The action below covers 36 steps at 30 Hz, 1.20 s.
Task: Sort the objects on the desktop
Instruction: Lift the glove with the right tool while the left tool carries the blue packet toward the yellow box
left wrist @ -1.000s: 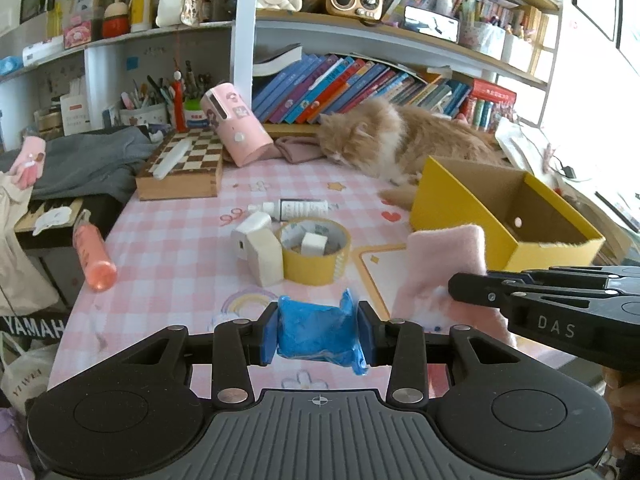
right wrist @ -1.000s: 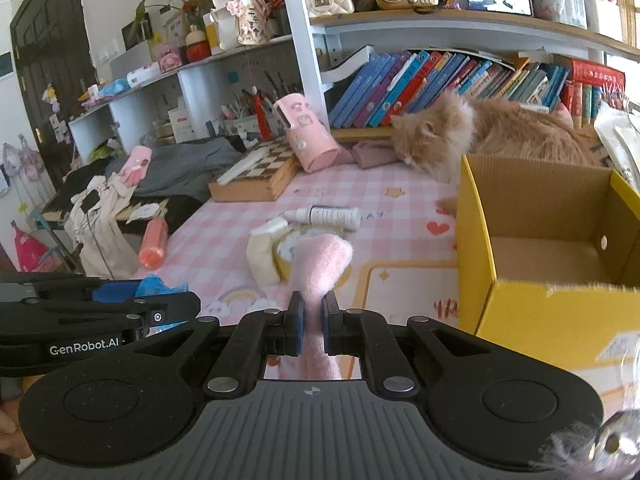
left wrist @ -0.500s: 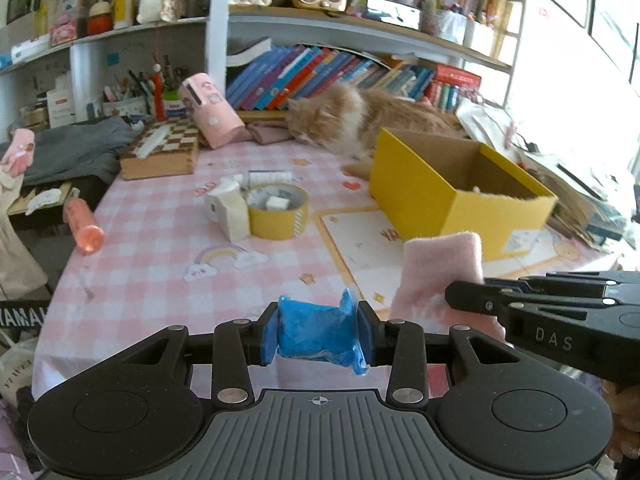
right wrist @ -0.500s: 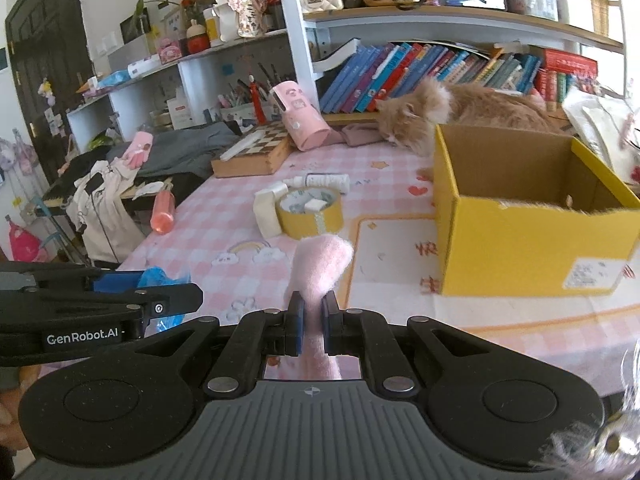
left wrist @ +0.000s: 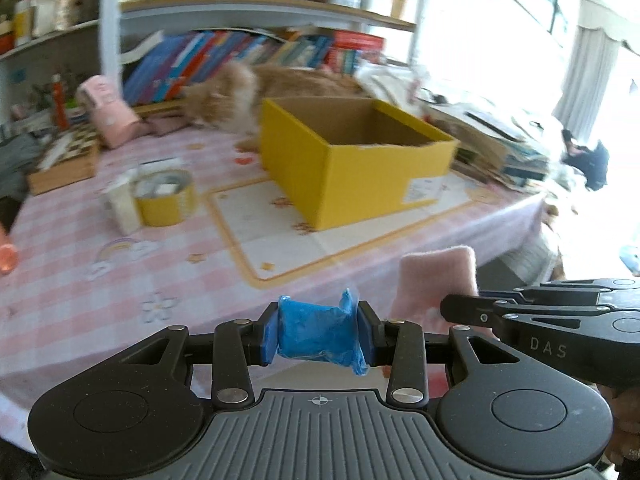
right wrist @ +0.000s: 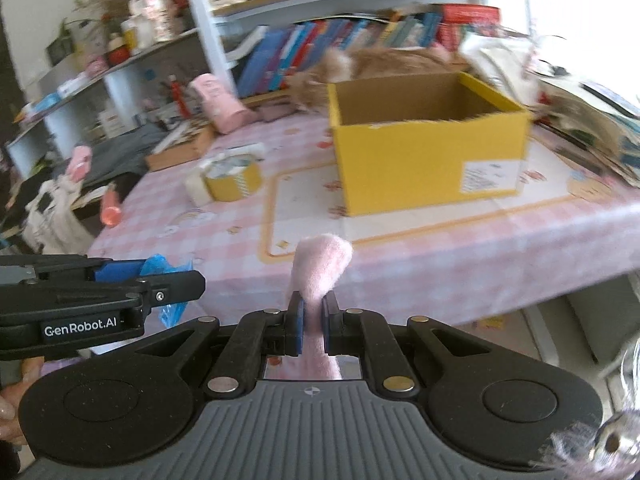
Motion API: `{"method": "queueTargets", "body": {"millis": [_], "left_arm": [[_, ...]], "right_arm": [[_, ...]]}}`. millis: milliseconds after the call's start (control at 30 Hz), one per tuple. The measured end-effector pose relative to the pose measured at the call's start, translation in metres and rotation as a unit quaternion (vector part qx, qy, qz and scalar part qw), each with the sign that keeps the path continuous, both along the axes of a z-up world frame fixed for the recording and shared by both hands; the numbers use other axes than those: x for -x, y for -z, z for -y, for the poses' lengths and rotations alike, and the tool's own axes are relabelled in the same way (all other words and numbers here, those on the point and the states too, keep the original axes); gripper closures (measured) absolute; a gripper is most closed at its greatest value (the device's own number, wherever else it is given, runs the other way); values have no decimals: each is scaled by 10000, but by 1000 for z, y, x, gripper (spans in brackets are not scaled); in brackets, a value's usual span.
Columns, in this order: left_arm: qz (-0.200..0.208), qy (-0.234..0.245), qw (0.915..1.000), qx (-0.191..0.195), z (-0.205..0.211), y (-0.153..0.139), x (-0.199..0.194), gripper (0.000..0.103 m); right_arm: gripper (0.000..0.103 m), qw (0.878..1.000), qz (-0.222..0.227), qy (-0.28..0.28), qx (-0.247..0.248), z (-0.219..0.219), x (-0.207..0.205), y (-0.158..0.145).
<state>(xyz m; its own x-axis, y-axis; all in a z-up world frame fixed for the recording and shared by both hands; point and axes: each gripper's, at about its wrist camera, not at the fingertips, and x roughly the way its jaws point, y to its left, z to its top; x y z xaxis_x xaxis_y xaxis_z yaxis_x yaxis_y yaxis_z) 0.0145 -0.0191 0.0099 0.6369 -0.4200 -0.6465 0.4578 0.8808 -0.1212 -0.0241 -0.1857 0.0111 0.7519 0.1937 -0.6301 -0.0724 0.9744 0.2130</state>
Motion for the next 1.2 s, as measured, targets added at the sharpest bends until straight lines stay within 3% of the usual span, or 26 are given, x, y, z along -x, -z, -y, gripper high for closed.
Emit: {"method": "queueTargets", "body": {"millis": [433, 1200], "left_arm": [[-151, 719, 9972, 137, 32, 4, 10, 66], [-143, 707, 9972, 208, 32, 3, 8, 66]], "right_arm": [[95, 9963, -216, 815, 156, 27, 44, 1], [95, 9971, -187, 683, 292, 23, 35, -4]]}}
